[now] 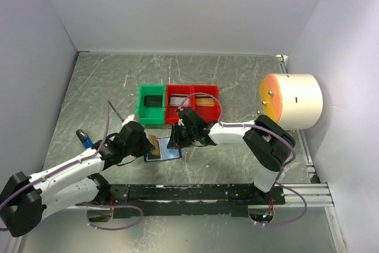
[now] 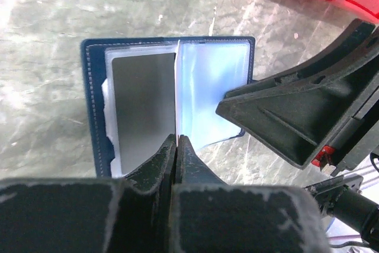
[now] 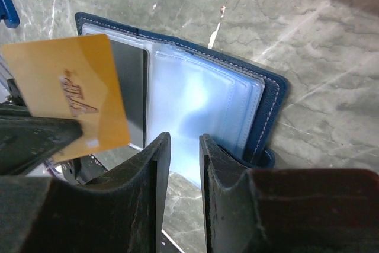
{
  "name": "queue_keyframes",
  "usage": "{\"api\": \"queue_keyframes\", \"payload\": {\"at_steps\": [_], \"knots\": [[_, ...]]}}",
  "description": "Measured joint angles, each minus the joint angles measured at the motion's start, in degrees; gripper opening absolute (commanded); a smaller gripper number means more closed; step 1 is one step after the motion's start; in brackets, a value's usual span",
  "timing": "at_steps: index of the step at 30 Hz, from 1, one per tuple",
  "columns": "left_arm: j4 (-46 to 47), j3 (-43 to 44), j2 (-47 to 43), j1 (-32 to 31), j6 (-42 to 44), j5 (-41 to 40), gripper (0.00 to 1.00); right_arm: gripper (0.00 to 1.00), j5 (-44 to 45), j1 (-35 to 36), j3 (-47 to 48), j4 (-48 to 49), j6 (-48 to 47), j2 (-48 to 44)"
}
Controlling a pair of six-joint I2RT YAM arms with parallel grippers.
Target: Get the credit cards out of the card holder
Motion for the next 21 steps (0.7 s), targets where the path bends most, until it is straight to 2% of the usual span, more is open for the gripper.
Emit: {"api": "queue_keyframes", "payload": {"at_steps": [7,13,21], "knots": [[-9.77,4.9,-4.42,0.0,0.52,-5.53,0.07,0.28,0.17,0.0,-0.24,-1.22,-1.05,-2.08],[-15.39,7.3,-9.64,0.0,0.11,-9.14,0.07,0.29,-2.38,1.4,4.15,-1.01,-1.84,-1.9],[-20.06,7.65,-15.3,0.0,-1.03,-12.57,0.07,0.3,-5.16,4.94,9.55,2.73,-1.29,5.42]]}}
